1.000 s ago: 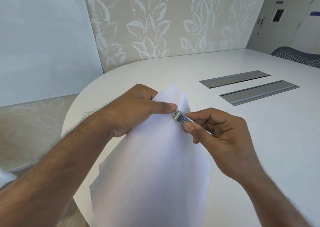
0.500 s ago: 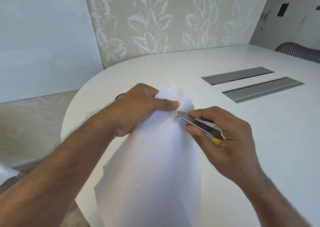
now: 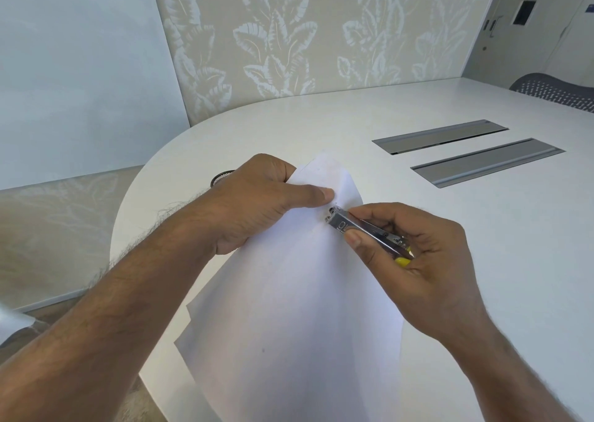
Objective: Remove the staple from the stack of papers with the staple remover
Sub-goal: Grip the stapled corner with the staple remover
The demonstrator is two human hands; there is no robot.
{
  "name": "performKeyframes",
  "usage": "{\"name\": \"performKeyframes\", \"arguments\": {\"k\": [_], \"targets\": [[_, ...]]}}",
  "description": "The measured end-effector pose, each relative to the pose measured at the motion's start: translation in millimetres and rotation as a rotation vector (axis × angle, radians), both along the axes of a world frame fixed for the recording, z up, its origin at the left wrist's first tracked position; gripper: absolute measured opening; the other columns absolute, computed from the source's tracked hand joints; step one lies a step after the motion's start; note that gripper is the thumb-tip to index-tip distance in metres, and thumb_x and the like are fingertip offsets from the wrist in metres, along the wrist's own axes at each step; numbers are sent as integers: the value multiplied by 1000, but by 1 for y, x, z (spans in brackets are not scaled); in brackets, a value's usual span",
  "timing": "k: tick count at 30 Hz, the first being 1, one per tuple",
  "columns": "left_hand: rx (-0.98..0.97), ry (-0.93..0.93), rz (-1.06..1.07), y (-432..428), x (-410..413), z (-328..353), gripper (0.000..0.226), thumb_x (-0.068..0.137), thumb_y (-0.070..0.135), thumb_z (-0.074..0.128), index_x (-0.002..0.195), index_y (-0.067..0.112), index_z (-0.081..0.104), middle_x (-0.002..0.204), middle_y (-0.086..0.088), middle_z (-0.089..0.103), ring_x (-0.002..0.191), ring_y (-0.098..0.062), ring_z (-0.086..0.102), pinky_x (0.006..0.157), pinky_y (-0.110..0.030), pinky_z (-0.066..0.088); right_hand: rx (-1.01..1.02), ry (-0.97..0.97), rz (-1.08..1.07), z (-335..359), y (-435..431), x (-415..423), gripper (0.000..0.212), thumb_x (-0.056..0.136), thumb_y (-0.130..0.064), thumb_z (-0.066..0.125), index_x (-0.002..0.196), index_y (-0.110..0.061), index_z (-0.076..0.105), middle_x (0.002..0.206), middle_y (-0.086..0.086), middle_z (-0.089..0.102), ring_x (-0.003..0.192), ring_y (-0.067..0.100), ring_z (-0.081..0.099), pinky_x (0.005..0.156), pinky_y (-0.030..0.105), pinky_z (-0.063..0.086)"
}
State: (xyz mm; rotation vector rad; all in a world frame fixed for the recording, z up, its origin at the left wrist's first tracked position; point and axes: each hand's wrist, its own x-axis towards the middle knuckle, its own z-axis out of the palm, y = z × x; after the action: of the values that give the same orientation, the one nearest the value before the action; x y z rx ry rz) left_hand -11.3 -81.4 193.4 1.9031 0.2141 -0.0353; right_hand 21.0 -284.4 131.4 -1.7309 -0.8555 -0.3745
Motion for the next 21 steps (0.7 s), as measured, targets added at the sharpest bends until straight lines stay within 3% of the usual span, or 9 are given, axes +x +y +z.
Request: {"name": "performKeyframes", "arguments": {"k": [3, 6, 9, 11, 14, 21], "targets": [[14, -22, 16, -2, 0, -1, 66, 65, 38, 77, 105, -14, 68, 109, -42, 67, 79, -33, 63, 76, -44, 45, -81, -147, 17, 1, 0, -2, 16, 82, -18, 74, 98, -14, 74, 88, -8, 73, 79, 11, 67, 65, 20, 53], [33, -35, 24, -2, 1, -2, 64, 65, 40, 77, 103, -11, 70, 110, -40, 68, 78, -31, 61, 75, -42, 43, -119, -222, 8, -1, 0, -3, 17, 81, -18, 75, 98, -16, 74, 89, -9, 71, 80, 10, 66, 63, 25, 53], [23, -10, 7, 1, 0, -2, 63, 66, 40, 77, 104, -10, 70, 109, -38, 71, 80, -33, 64, 77, -43, 45, -54, -168, -50, -3, -4, 0, 15, 83, -19, 74, 96, -13, 75, 87, -5, 73, 77, 12, 68, 66, 25, 53], [24, -7, 0, 2, -1, -3, 60, 67, 40, 77, 101, -9, 72, 103, -33, 75, 81, -33, 65, 78, -43, 46, 22, -33, -57, -4, -6, 1, 15, 83, -21, 73, 96, -15, 76, 86, -8, 76, 77, 12, 70, 66, 22, 55], [23, -11, -3, 0, -2, -2, 65, 67, 41, 77, 104, -12, 69, 112, -40, 68, 83, -33, 63, 80, -43, 44, 66, 87, -35, -6, -5, 2, 16, 83, -23, 72, 97, -16, 77, 84, -8, 77, 74, 12, 71, 66, 21, 55], [48, -31, 7, -7, -2, 0, 60, 67, 40, 75, 98, -11, 71, 108, -39, 69, 77, -33, 65, 77, -42, 44, 32, 17, -20, -3, -1, 0, 17, 83, -20, 73, 98, -13, 77, 88, -7, 77, 80, 12, 71, 67, 15, 51]]}}
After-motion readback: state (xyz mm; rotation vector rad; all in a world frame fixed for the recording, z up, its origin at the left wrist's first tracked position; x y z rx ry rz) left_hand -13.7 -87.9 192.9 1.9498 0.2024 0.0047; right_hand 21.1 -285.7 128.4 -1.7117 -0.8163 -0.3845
